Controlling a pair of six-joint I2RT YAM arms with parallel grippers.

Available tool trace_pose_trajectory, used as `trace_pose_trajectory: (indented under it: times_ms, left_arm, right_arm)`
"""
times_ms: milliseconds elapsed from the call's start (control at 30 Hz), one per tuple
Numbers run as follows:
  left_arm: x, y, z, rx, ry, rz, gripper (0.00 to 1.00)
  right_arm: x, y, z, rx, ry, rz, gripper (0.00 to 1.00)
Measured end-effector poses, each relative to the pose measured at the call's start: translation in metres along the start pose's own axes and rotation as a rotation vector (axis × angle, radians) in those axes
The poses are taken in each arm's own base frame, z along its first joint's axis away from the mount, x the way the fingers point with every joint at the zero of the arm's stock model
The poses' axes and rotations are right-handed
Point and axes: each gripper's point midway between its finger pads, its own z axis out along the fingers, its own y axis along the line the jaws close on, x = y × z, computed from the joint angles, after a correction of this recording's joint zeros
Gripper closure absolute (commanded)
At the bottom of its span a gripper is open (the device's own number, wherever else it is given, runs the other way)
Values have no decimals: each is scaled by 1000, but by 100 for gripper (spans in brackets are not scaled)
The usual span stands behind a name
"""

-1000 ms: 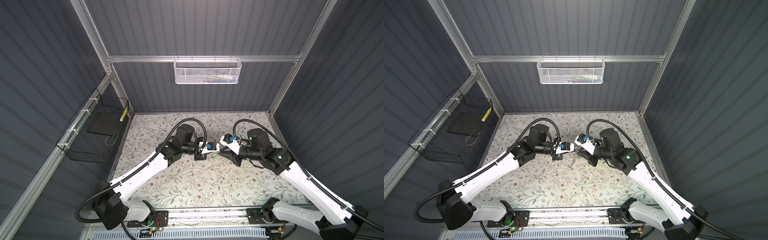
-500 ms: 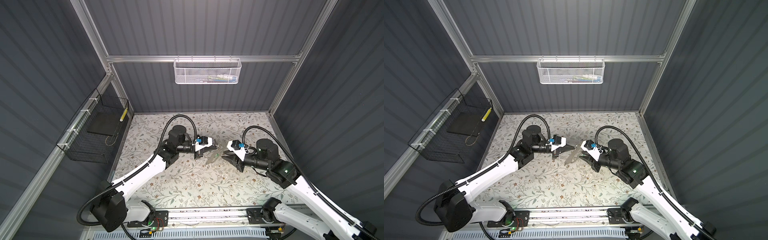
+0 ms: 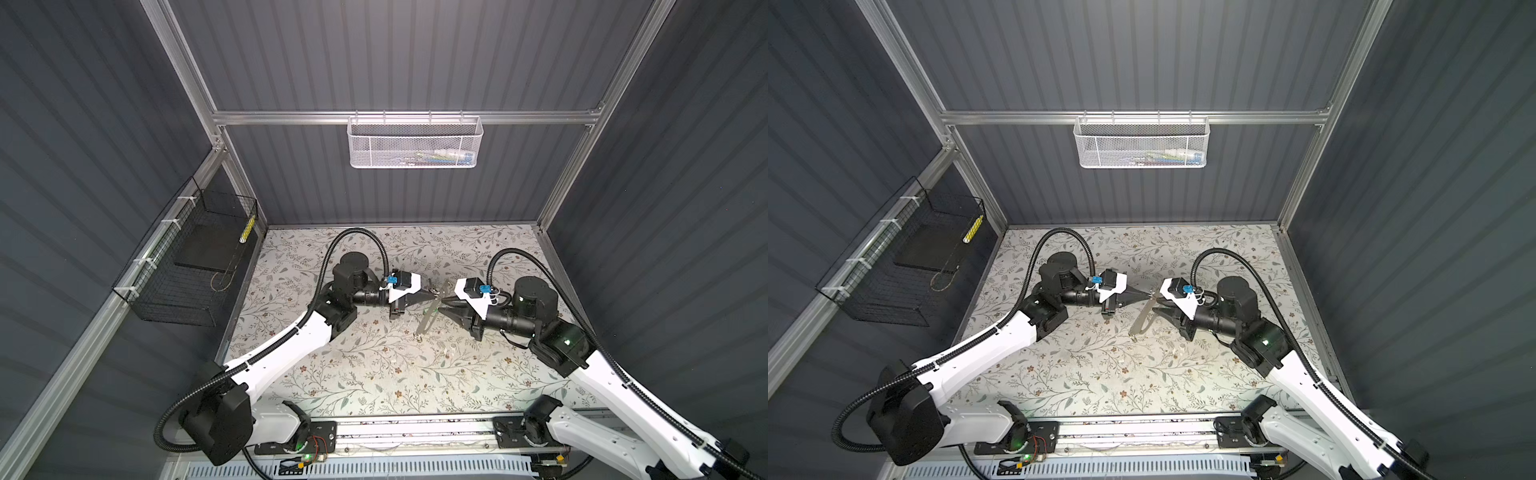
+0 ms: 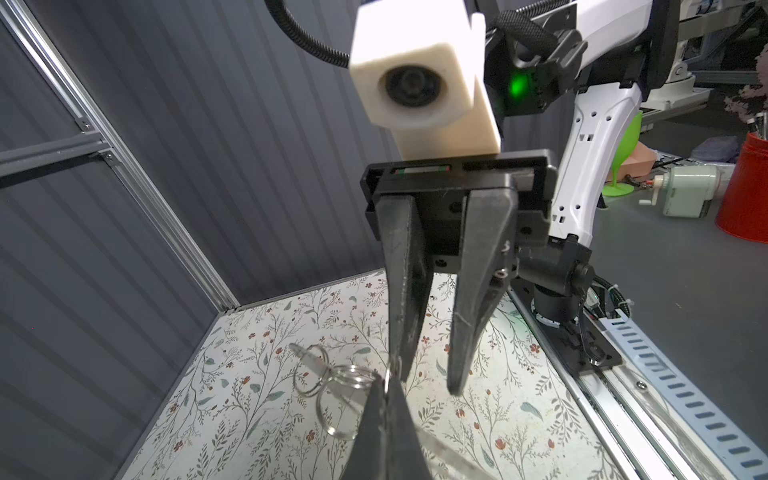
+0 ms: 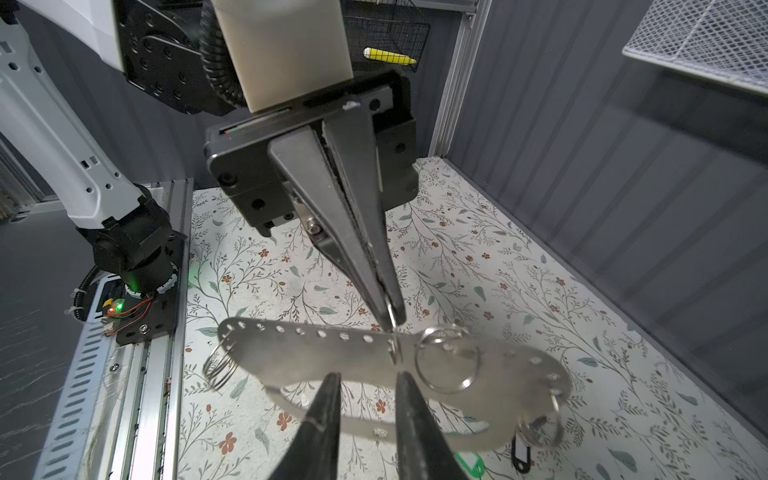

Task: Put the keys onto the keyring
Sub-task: 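Release the ring and move the right gripper over the green key tag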

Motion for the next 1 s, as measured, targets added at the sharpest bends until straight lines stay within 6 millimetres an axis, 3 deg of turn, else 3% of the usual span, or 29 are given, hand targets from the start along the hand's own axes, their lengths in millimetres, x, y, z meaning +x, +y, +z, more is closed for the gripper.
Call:
trace_pose_trajectory:
  times_ms: [267,533,733,1000]
  left_arm:
    - [0,-1,0,1,-8,-9,100]
    - [11,1,-1,-30,18,-44,100]
    - [22,7,-7,-82,48,-63,100]
    - [47,14,-35,-198,107,-96,100]
  right_arm:
    - [0,-4,1,21,-4,-3,74]
    - [33,-15,-13,168,50,88,67]
    - [84,-27,-17,298,135,237,61]
    - [182,-46,11,420,462,512,63]
